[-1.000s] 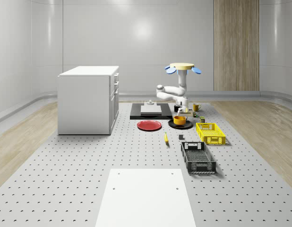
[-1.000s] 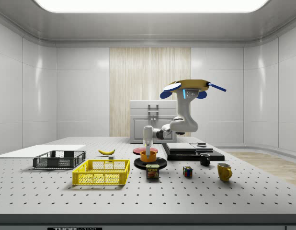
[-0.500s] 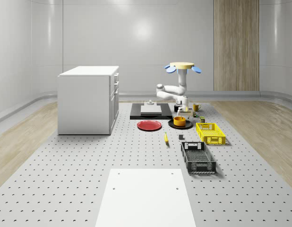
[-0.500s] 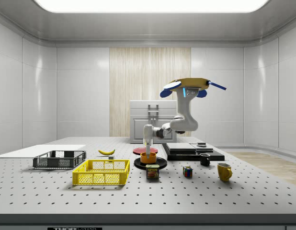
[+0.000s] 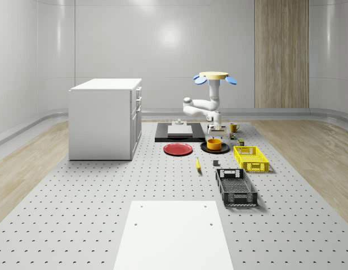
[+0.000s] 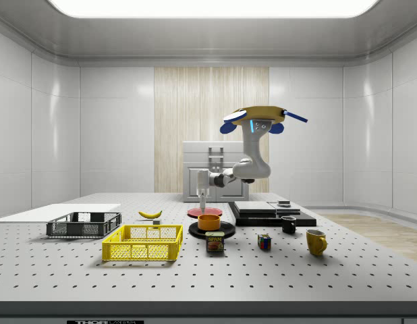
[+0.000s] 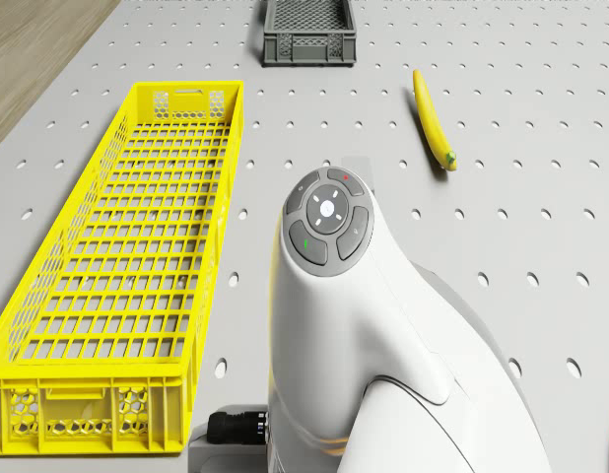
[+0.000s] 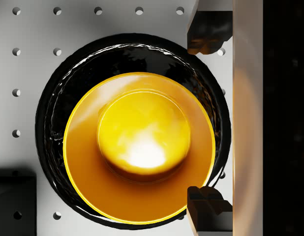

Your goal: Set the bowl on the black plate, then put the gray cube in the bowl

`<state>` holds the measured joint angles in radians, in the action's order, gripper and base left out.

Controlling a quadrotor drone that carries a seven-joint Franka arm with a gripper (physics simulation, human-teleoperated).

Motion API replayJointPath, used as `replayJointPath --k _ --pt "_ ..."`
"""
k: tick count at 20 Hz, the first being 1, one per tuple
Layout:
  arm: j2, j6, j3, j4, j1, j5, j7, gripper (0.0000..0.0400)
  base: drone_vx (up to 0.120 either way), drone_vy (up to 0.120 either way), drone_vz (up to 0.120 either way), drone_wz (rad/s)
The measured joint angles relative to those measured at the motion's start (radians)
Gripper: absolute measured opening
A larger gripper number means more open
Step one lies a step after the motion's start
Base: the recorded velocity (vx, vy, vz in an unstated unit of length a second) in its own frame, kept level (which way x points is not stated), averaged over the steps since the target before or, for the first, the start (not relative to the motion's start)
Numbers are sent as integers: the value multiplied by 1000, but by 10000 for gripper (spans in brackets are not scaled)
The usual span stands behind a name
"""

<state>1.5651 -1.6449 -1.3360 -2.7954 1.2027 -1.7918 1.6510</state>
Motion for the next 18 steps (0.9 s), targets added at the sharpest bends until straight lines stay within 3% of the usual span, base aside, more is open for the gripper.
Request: replayJointPath --k 7,18 --pt "2 -1 -2 0 0 3 0 399 120 -109 0 0" --pt "5 -4 -3 0 1 4 1 400 120 0 0 0"
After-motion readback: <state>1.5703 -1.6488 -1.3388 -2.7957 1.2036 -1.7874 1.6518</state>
